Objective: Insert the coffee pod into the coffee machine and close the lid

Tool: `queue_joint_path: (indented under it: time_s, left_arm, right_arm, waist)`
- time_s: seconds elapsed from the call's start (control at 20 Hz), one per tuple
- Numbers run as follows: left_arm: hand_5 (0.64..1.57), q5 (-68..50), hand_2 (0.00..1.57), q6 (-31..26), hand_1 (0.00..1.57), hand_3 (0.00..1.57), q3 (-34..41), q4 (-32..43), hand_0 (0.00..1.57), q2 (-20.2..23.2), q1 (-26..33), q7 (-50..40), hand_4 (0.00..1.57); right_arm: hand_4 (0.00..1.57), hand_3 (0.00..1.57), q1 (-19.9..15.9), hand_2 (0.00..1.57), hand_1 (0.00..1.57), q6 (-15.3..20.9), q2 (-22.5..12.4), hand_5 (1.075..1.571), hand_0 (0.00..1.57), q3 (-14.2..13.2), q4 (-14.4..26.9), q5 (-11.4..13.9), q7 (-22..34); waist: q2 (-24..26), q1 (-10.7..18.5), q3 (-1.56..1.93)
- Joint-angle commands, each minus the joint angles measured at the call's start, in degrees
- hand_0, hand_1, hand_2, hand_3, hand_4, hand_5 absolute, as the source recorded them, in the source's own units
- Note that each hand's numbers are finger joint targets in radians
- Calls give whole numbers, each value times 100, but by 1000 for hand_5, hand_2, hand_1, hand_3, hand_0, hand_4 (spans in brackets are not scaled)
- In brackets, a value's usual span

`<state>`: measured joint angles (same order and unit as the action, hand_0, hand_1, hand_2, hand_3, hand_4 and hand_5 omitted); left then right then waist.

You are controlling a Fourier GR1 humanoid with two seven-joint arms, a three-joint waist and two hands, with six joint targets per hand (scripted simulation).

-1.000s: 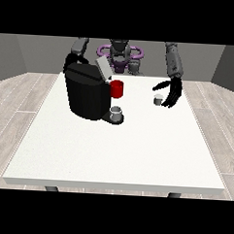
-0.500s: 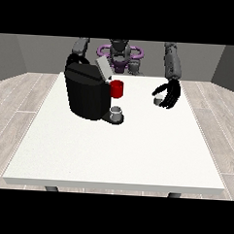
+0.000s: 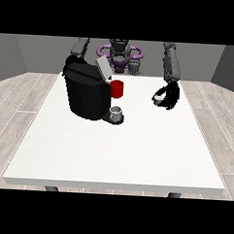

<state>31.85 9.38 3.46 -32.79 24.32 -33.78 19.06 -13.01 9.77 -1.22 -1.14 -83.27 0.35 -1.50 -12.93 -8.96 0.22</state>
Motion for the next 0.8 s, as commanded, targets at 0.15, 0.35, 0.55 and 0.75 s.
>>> queue_joint_path:
  time_s: [0.15, 0.35, 0.55, 0.75]
  left_arm:
    - [1571, 356, 1286, -94, 1174, 1183, -127, 205, 1174, 148, -243, -6, 412]
    - [1571, 383, 1457, -265, 1424, 1423, -273, -38, 1424, -89, -199, 217, 564]
    - [1571, 170, 1423, -999, 1400, 1364, -226, -251, 1400, -43, -560, 237, 595]
    - [1571, 167, 1362, -1272, 1289, 1337, -128, -284, 1289, 130, -847, 56, 557]
  right_arm:
    - [429, 0, -259, 0, 0, -47, -179, 1571, 0, -309, 286, -171, 69]
    - [430, 0, 212, 0, 0, 44, 114, 1571, 0, -94, 750, -81, -586]
    - [438, 0, 19, 0, 0, -3, -47, 1571, 0, -421, 933, -269, -207]
    - [490, 0, 42, 0, 0, -447, -304, 1571, 0, -408, 906, -391, -257]
  waist:
    - [30, 82, -24]
    - [318, 270, -20]
    - [604, 302, -19]
    - [644, 131, -21]
